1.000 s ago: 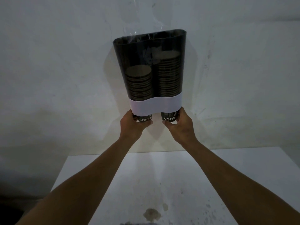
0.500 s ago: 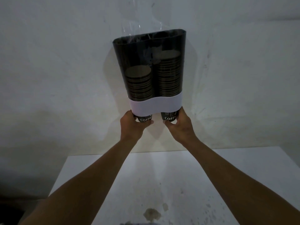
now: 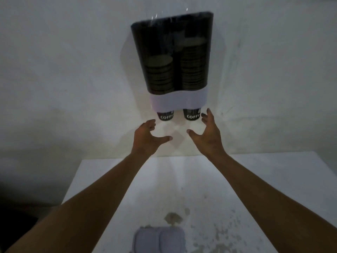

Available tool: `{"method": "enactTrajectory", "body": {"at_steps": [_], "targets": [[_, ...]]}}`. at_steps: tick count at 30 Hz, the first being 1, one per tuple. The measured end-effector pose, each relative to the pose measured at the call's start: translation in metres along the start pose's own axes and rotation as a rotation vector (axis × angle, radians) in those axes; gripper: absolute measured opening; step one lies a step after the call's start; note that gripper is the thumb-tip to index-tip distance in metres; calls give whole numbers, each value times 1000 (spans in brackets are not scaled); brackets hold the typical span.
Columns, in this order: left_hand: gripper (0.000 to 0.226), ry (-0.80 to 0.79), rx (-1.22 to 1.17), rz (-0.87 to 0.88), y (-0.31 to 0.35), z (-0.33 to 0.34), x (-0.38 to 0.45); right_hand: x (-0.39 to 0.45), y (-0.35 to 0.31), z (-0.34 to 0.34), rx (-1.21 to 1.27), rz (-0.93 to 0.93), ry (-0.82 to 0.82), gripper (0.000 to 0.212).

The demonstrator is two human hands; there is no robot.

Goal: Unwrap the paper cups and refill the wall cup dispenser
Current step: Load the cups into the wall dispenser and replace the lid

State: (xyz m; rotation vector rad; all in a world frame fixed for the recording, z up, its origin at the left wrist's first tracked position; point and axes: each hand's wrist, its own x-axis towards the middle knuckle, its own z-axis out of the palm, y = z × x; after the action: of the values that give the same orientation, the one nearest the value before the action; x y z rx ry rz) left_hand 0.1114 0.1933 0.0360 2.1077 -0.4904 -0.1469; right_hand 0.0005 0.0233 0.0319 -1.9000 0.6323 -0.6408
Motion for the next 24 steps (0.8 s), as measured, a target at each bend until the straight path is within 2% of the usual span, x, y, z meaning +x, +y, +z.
{"method": "enactTrajectory", "body": {"at_steps": [2,7,10,15,18,21,24], "targets": [[95,-59,58,9,-18,-1,-22,-24,12,5,-23,23,-2,94],[75,-241,299,117,-69,0,-75,-93,44,27,-114,18,-101,72],[69,-316,368,157,-103,5,-110,-136,67,42,-247,-31,-226,58],[67,-456,387,212,-167,12,-162,-199,114,60,-409,-28,-478,51],[75,-547,413,214,-195,10,-190,-227,138,68,-457,-23,-599,62],[98,-645,434,217,-215,12,-208,-249,158,75,-587,-82,-723,93],[108,-712,514,252,-226,19,-221,-264,167,78,-670,-138,-739,106]]}}
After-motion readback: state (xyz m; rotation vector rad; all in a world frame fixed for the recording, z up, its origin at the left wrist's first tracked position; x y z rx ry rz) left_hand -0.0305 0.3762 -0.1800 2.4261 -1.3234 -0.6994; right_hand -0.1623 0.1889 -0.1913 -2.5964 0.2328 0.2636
